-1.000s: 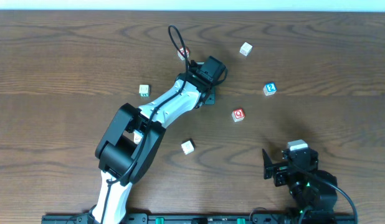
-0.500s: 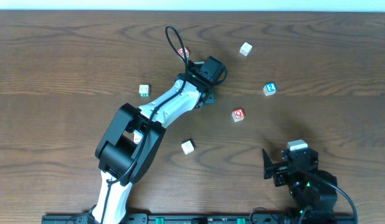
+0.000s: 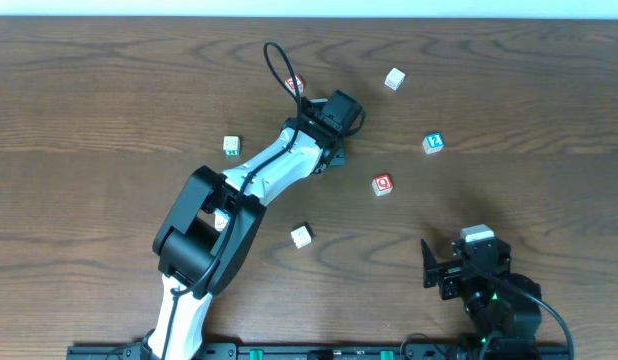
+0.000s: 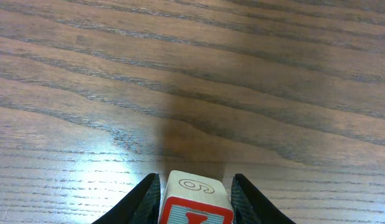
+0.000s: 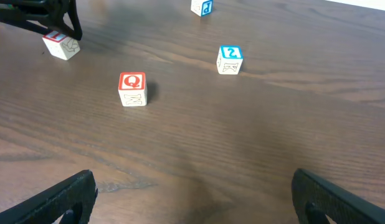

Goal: Spell out Ai2
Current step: 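Lower the I block onto the table and open the left gripper, then move the left gripper up toward the red-lettered A block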

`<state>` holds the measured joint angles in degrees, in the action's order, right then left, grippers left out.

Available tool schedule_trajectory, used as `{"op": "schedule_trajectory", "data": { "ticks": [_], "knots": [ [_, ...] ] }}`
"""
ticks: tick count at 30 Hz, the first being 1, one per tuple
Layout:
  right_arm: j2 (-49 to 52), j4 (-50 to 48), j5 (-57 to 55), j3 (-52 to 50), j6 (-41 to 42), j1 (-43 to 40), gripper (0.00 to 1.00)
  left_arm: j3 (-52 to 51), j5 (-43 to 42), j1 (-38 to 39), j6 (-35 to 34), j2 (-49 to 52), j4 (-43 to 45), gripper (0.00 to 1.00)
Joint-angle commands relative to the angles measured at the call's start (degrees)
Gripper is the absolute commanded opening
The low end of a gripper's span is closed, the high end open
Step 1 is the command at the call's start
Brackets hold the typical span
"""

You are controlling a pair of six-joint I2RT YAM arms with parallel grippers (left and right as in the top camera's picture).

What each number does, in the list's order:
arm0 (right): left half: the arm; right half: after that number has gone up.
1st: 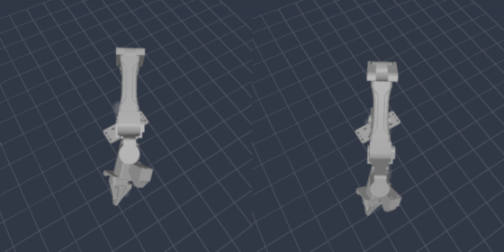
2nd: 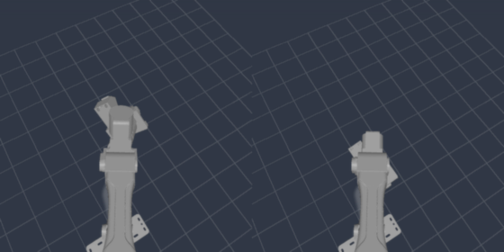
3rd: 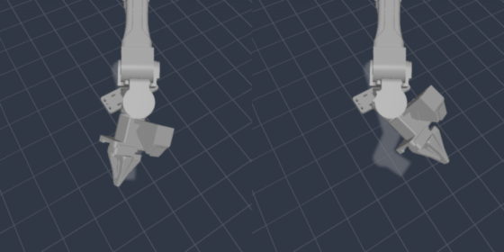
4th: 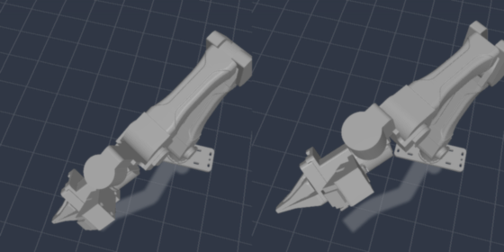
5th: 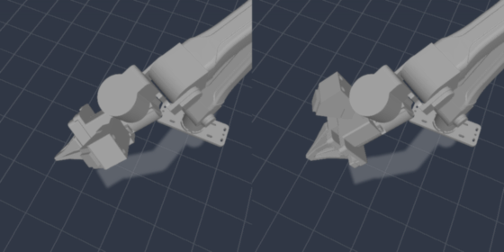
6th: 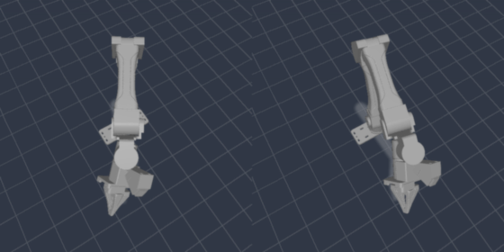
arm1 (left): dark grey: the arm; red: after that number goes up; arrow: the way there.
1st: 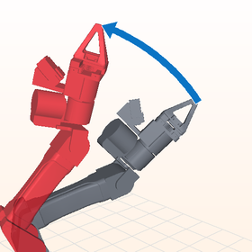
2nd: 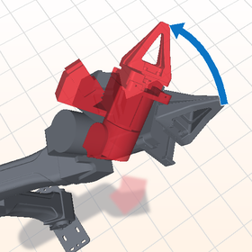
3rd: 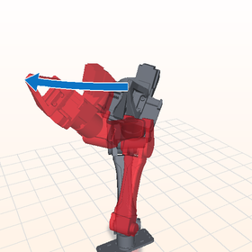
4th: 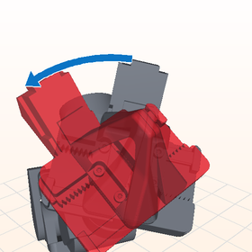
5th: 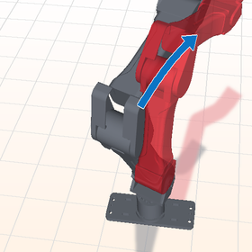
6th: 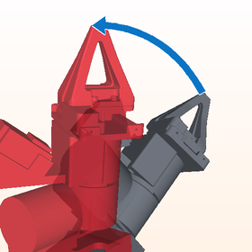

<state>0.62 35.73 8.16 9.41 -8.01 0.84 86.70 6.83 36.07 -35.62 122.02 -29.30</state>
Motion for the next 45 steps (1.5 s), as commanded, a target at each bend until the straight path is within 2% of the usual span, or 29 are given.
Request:
{"op": "schedule_trajectory", "data": {
  "ticks": [1, 6, 9, 16, 20, 24, 27, 30, 34, 38, 42, 45],
  "knots": [
    [-0.31, 0.02, 0.66, -0.42, -0.63, -0.39, 0.99, -0.72, 0.61, -0.04, -1.07, -1.38, 0.09, 0.37],
    [-0.31, 0.02, 0.66, -0.42, -0.63, -0.39, 0.99, -0.72, 0.61, -0.04, -2.1, -1.38, -0.02, 0.38],
    [-0.31, 0.02, 0.66, -0.42, -0.63, -0.39, 0.99, -0.72, 0.9, -0.04, -1.97, -1.38, 0.02, 0.42],
    [-0.31, 0.04, 0.66, -0.42, -0.63, -0.39, 0.99, 0.02, 1.77, -0.04, 4.76, -1.88, 0.87, 0.51],
    [-0.31, 0.02, 0.66, -0.42, -0.63, -0.39, 0.99, 1.6, 7.19, -0.22, 7.65, -3.87, -0.59, 0.56],
    [-0.31, 0.02, 0.66, -0.42, -0.63, -0.39, 0.99, 3.15, 15.93, -1.16, 16.2, -7.43, 0.76, 0.63],
    [-0.31, 0.02, 0.66, -0.42, -0.63, -0.39, 0.99, 3.56, 16.26, -2.47, 26.86, -8.63, 4.66, 0.73],
    [-0.31, 0.02, 0.66, -0.42, -0.63, -0.39, 0.99, 3.56, 16.61, -3.72, 32.7, -8.9, 7.28, 0.84],
    [-0.31, 0.02, 0.66, -0.42, -0.63, -0.39, 0.99, 3.56, 18.01, -4.57, 35.91, -8.9, 8.17, 0.82],
    [-0.31, 0.02, 0.66, -0.42, -0.63, -0.39, 0.99, 3.54, 17.14, -4.61, 36.17, -8.9, 8.11, 0.82],
    [-0.31, 0.02, 0.66, -0.42, -0.63, -0.39, 0.99, 3.54, 12.2, -4.85, 44.68, -8.87, 8.37, 0.78],
    [-0.31, 0.02, 0.66, -0.42, -0.63, -0.39, 0.99, 3.54, 11.54, -5.25, 51.49, -7.85, 11.1, 0.77]
  ]
}}
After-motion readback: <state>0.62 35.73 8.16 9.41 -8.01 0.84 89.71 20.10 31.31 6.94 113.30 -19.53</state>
